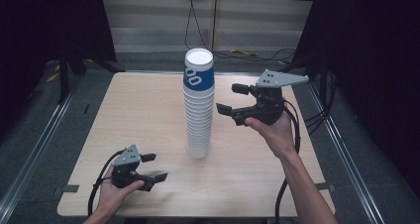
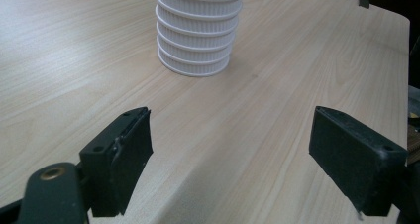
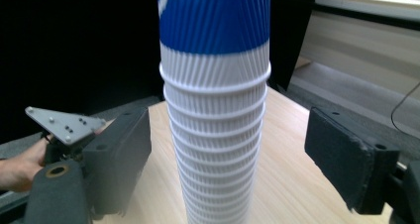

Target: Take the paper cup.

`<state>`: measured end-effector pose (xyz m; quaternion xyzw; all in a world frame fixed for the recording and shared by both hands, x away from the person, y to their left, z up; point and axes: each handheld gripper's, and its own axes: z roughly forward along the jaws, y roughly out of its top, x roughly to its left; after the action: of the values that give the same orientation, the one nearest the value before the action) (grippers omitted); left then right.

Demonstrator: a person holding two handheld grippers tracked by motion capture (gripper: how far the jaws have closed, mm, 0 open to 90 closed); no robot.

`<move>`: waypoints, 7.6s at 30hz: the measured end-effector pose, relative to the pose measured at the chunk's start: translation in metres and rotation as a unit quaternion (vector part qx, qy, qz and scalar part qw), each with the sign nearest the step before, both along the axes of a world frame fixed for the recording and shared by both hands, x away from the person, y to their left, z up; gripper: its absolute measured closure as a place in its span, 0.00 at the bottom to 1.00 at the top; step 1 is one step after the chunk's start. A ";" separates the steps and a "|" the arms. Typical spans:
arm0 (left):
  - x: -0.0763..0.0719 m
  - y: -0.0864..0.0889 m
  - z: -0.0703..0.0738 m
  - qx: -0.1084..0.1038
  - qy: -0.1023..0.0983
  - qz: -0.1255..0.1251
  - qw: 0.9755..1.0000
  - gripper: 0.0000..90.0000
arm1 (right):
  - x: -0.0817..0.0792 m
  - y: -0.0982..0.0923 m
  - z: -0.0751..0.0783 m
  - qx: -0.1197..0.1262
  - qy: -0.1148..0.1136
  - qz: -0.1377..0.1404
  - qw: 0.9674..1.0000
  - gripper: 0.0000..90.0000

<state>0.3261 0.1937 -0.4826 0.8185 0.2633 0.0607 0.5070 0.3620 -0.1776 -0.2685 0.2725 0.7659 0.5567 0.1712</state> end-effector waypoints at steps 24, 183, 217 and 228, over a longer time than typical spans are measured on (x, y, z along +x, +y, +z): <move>0.000 0.001 0.000 0.002 -0.004 -0.003 1.000 0.18 | 0.025 0.030 0.034 -0.005 -0.011 0.033 0.999 0.15; 0.025 -0.047 0.055 -0.076 -0.026 -0.042 0.996 0.22 | -0.022 -0.016 -0.060 0.061 0.044 0.016 0.997 0.32; 0.008 -0.077 0.041 -0.068 -0.021 -0.103 0.992 0.17 | -0.029 0.014 -0.136 0.066 0.096 0.075 0.990 0.32; 0.006 -0.084 0.036 -0.072 -0.011 -0.114 0.991 0.17 | -0.031 0.028 -0.144 0.083 0.096 0.098 0.987 0.32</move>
<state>0.3323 0.1098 -0.4464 0.8038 0.1660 -0.0074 0.5712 0.3307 -0.1496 -0.4122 0.2613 0.7527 0.6040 0.0183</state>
